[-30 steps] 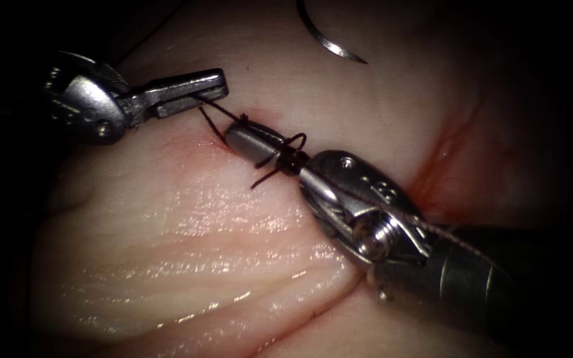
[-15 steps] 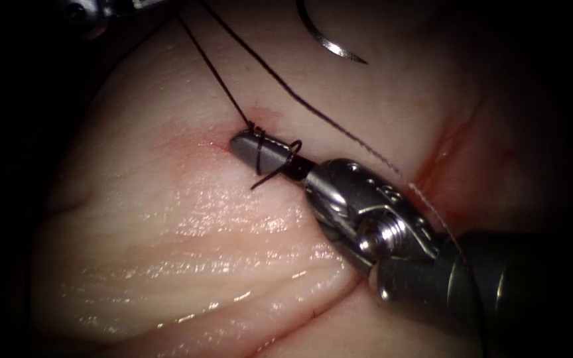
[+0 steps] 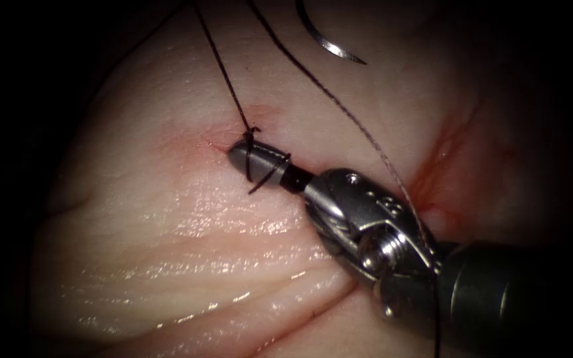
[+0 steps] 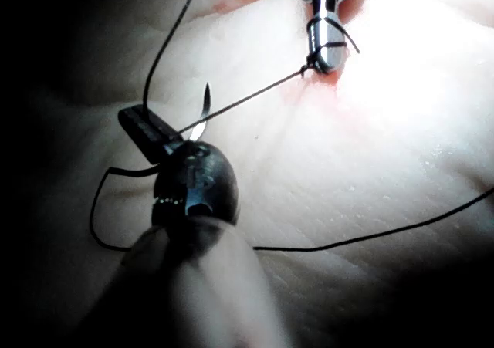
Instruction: Wound Closure
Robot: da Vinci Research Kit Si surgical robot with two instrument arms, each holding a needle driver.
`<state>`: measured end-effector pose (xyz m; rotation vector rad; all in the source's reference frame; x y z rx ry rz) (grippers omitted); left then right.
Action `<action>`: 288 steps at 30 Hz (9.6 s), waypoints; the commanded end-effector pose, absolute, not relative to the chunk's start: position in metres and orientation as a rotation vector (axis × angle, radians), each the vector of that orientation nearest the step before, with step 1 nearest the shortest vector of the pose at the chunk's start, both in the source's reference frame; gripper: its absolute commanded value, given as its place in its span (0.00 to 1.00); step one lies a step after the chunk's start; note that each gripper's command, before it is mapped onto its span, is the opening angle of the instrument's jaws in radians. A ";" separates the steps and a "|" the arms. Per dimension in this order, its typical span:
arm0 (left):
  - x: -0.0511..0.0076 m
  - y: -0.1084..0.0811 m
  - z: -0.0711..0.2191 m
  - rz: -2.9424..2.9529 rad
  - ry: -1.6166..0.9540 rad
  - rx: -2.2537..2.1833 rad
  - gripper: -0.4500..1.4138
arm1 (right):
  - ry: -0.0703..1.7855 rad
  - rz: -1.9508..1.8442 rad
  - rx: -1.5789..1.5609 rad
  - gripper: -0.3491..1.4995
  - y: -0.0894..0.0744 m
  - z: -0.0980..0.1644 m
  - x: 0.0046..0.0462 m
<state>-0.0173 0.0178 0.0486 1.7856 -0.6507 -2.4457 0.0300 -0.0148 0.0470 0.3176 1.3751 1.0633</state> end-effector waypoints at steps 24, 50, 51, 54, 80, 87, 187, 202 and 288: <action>-0.0182 0.023 0.051 -2.521 -0.657 1.823 0.00 | 1.305 0.584 -0.038 0.00 -0.017 0.046 0.0308; -0.0186 0.029 0.051 -2.569 -0.732 1.777 0.00 | 1.305 0.409 -0.134 0.00 -0.019 0.045 0.0307; -0.0185 0.029 0.051 -2.569 -0.738 1.767 0.00 | 1.307 0.406 -0.133 0.00 -0.019 0.045 0.0307; -0.0185 0.029 0.051 -2.579 -0.752 1.763 0.00 | 1.314 0.388 -0.134 0.00 -0.019 0.044 0.0309; -0.0189 0.033 0.053 -2.632 -0.923 1.645 0.00 | 1.323 0.320 -0.138 0.00 -0.020 0.045 0.0329; -0.0195 0.034 0.053 -2.656 -0.951 1.616 0.00 | 1.318 0.296 -0.136 0.00 -0.021 0.045 0.0330; -0.0190 0.000 0.042 -2.435 0.093 2.138 0.00 | 1.281 0.331 0.027 0.00 -0.013 0.042 0.0287; -0.0184 -0.004 0.044 -2.438 0.237 2.119 0.00 | 1.419 0.377 0.176 0.00 -0.008 0.047 0.0324; -0.0193 0.001 0.052 -2.479 0.095 2.148 0.00 | 0.958 -0.841 0.589 0.00 -0.012 0.045 0.0360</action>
